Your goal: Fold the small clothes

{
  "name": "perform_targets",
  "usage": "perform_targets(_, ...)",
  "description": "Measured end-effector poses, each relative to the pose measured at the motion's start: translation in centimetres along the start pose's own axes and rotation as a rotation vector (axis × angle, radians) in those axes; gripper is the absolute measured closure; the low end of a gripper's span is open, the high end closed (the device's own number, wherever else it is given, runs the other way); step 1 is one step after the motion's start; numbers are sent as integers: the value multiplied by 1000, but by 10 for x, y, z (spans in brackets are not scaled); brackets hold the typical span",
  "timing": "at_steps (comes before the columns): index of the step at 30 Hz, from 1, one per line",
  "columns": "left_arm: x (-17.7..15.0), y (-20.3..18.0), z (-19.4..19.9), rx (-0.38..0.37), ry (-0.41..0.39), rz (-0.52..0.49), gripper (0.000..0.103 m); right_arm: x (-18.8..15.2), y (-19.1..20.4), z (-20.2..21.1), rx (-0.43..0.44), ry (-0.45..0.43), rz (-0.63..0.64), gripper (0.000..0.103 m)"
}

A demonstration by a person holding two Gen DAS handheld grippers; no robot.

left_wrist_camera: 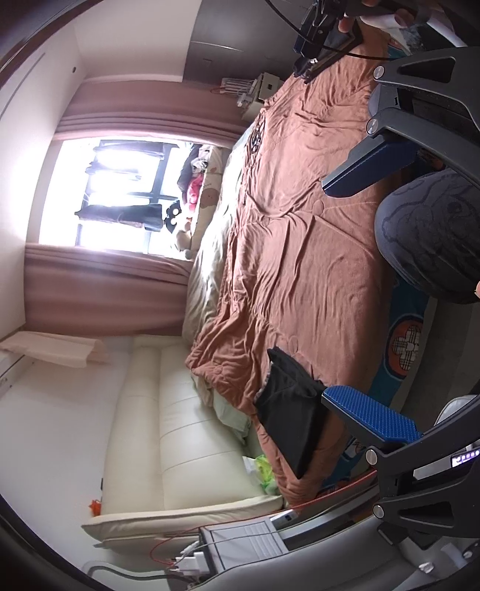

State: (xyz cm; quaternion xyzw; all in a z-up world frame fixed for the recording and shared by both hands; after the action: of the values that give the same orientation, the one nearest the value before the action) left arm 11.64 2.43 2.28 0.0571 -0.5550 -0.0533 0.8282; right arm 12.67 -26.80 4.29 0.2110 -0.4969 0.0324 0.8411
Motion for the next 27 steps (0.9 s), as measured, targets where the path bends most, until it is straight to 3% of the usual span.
perform_targets(11,-8,-25,-3,26,-50,-18,0,-23,-23,5,-55,-43,-31,2)
perform_targets(27,-10,-39,-27,27,-26,-30,0,-25,-38,-16,-47,-21,-70,2)
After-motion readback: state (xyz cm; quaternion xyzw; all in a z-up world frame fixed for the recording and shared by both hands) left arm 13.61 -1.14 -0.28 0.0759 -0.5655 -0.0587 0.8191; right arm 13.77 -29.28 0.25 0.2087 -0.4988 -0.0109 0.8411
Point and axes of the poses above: each gripper's, at about its wrist camera, not at the fingertips, and z roughly against the way its jaws point, y to its left, x to its top, the point moved 8 cm from there along -z, roughly the way its jaws point, and after that the axes turned 13 degrees about -z, right-handed, at the moved point
